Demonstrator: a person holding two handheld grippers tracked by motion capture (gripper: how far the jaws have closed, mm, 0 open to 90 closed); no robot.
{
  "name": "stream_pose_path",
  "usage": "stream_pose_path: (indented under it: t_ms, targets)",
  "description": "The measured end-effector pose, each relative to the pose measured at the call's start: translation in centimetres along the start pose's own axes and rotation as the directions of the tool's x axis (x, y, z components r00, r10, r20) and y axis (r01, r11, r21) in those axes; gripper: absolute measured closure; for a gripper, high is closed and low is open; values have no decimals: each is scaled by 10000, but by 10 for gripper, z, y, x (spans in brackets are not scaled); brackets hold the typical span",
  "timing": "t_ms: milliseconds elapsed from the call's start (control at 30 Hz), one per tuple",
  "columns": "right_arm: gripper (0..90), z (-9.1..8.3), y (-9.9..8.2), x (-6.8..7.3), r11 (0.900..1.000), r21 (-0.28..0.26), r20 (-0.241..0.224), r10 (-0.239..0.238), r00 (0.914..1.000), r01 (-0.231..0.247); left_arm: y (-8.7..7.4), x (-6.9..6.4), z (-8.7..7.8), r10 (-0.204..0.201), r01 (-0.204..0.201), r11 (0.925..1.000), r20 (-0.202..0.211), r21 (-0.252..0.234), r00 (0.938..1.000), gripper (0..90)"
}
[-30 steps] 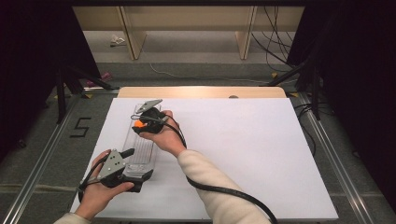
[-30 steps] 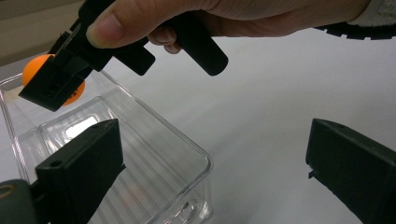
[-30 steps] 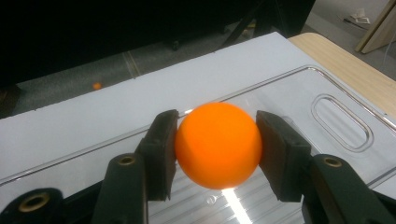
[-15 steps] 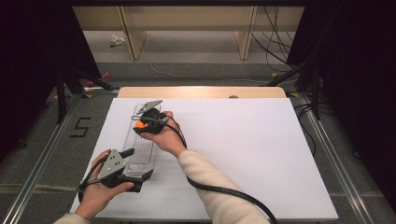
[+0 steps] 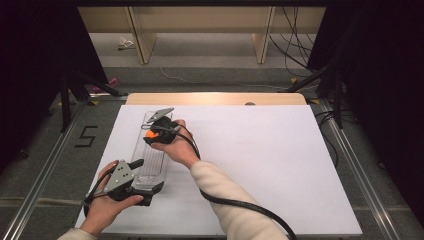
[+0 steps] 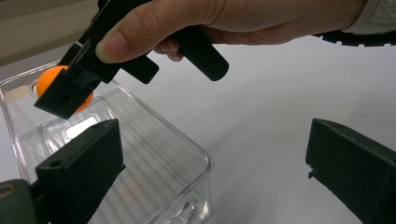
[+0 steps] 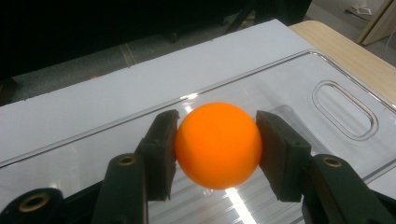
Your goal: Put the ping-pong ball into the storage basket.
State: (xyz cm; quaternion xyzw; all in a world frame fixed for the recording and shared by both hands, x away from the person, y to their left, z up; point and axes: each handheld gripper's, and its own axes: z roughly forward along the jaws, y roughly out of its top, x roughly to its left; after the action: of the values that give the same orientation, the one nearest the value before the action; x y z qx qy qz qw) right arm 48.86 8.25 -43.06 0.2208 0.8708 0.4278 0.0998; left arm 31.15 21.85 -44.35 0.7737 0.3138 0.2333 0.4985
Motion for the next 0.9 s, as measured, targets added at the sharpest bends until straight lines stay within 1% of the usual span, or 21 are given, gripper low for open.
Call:
stream_pose_path:
  t_ms: [900]
  targets:
    - [512, 6, -4, 0, 9996, 297, -89, 2, 10000, 1, 0, 0, 0, -14, 14, 10000, 14, 4, 10000, 36]
